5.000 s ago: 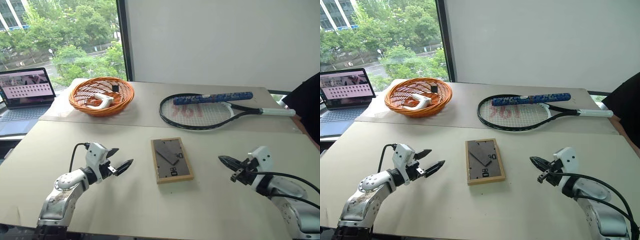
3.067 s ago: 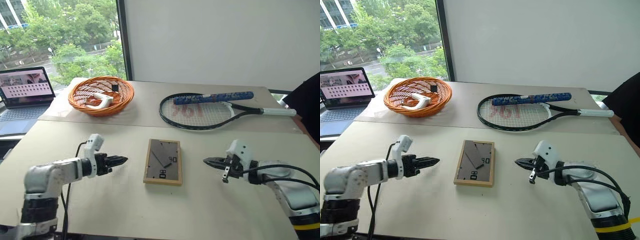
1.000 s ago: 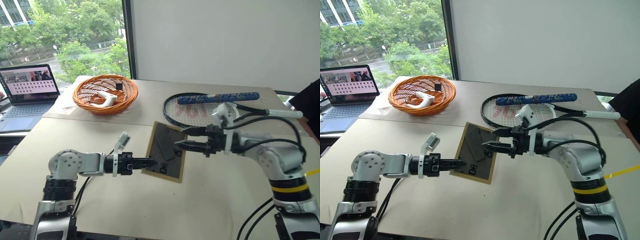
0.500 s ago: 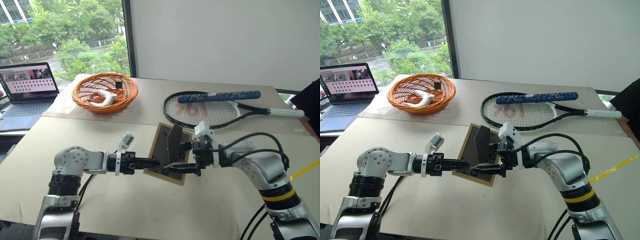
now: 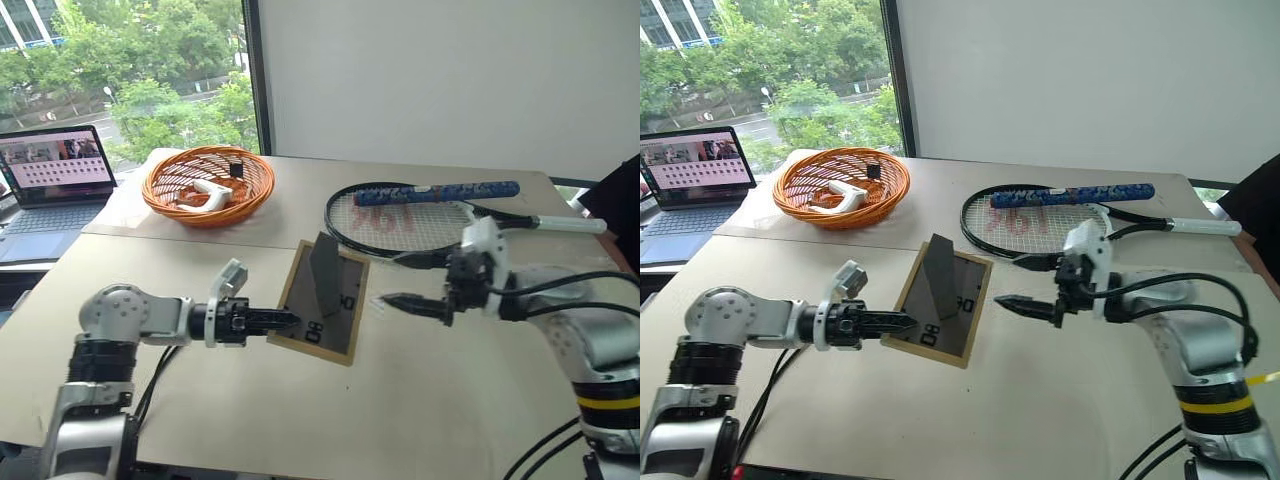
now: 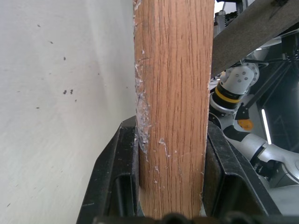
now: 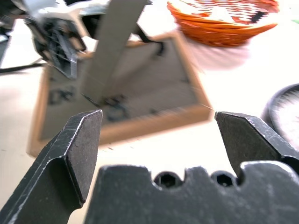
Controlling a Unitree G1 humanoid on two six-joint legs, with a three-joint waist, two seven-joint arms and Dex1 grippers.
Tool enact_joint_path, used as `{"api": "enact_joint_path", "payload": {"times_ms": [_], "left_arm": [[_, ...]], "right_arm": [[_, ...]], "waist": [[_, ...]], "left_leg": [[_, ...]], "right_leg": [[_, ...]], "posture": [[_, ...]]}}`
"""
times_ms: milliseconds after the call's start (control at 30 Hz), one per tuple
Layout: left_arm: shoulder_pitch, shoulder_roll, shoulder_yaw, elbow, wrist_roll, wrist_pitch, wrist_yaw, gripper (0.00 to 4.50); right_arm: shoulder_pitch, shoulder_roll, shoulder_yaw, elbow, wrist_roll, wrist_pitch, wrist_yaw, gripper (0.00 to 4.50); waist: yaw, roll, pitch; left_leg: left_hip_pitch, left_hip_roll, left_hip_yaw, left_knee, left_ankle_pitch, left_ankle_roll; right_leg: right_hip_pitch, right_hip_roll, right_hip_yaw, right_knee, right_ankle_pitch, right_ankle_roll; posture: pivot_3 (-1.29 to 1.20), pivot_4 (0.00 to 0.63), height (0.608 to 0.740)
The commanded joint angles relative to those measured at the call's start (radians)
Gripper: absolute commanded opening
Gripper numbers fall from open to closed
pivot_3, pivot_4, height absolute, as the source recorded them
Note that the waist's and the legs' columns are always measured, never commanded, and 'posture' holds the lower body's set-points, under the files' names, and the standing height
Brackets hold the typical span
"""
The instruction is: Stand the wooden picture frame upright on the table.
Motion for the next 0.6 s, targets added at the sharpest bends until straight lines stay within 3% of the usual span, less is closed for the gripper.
{"api": "enact_joint_path", "payload": {"times_ms": [33,133,233,400,533,600], "left_arm": [[-0.022,0.029,-0.019,0.024,-0.092,0.003,-0.042,1.14],[-0.041,0.02,-0.047,0.037,-0.114,0.003,-0.029,1.14],[-0.059,0.01,-0.062,0.038,-0.116,0.003,-0.017,1.14],[-0.074,0.003,-0.071,0.043,-0.113,0.003,-0.01,1.14],[-0.047,-0.004,-0.062,-0.06,-0.067,0.003,-0.021,1.14],[-0.036,-0.002,-0.054,-0.089,-0.058,0.003,-0.031,1.14]], "right_arm": [[0.053,-0.012,0.013,0.083,-0.269,-0.408,-0.08,4.46],[0.065,0.005,0.088,0.212,-0.642,-0.93,-0.314,4.46],[0.067,0.054,0.146,0.23,-0.876,-1.164,-0.508,4.46],[0.077,0.128,0.199,0.244,-1.115,-1.29,-0.726,4.46],[0.055,0.168,0.211,0.253,-1.194,-1.299,-0.833,4.46],[0.044,0.168,0.215,0.267,-1.189,-1.3,-0.849,3.96]], "waist": [[0.001,0.0,0.0],[0.001,0.0,0.0],[-0.003,0.0,0.0],[-0.003,0.0,0.0],[0.001,0.0,0.0],[0.001,0.0,0.0]], "left_leg": [[0.0,0.0,0.0,0.0,0.0,0.0],[0.0,0.0,0.0,0.002,0.0,0.0],[0.0,0.0,0.0,0.001,0.001,-0.001],[0.0,0.0,0.0,0.0,0.002,-0.002],[0.0,0.0,0.0,0.001,0.004,-0.004],[0.0,0.0,0.0,0.001,0.005,-0.004]], "right_leg": [[0.0,0.0,0.0,0.0,0.0,0.0],[-0.001,0.0,0.0,0.0,0.0,0.001],[-0.002,0.0,0.0,0.001,0.0,0.001],[-0.002,0.0,0.001,0.003,0.0,0.0],[-0.002,0.0,0.0,0.006,0.0,0.0],[-0.002,0.0,0.0,0.007,0.0,0.0]], "posture": [[0.0,0.15,0.697],[0.0,0.15,0.697],[0.0,0.15,0.697],[0.0,0.15,0.697],[0.0,0.15,0.697],[0.0,0.15,0.697]]}}
